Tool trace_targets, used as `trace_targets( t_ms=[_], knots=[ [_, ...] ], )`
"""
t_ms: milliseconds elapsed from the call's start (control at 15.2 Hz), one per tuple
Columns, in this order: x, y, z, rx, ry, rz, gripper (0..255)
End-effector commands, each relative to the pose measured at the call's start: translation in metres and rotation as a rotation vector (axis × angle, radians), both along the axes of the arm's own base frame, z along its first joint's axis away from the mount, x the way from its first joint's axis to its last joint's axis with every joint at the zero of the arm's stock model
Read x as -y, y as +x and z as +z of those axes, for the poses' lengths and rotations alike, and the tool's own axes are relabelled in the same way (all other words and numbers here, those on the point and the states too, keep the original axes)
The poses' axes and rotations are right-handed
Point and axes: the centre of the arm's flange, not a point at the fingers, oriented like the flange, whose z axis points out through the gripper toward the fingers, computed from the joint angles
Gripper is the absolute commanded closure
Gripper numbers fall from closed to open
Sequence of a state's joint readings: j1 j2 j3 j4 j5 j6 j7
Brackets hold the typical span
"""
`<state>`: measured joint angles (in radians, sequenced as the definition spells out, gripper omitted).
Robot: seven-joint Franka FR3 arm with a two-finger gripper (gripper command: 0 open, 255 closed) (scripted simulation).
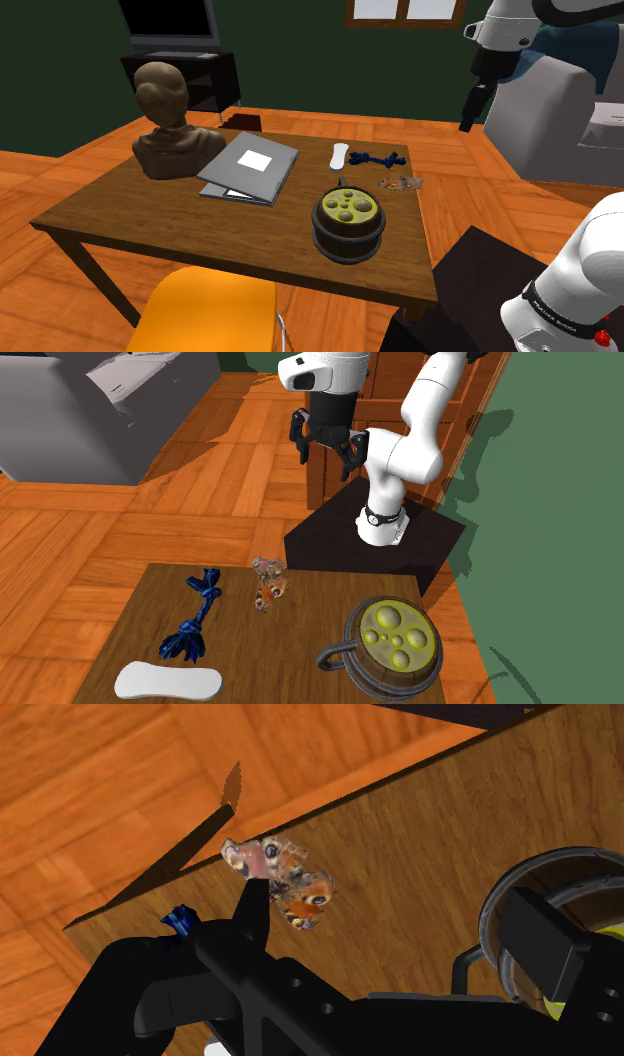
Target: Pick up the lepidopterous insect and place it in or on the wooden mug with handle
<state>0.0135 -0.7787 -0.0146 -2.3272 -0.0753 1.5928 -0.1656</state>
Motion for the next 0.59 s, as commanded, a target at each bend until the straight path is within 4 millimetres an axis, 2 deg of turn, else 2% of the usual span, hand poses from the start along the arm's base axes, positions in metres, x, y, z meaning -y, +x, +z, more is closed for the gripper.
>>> trace_targets(
  t_ms=[0,528],
  knots=[
    [0.0,0.0,0.0,0.0,0.0,0.0,0],
    [0.001,0.057,-0.088,0.014,-0.024,-0.013,0]
  ],
)
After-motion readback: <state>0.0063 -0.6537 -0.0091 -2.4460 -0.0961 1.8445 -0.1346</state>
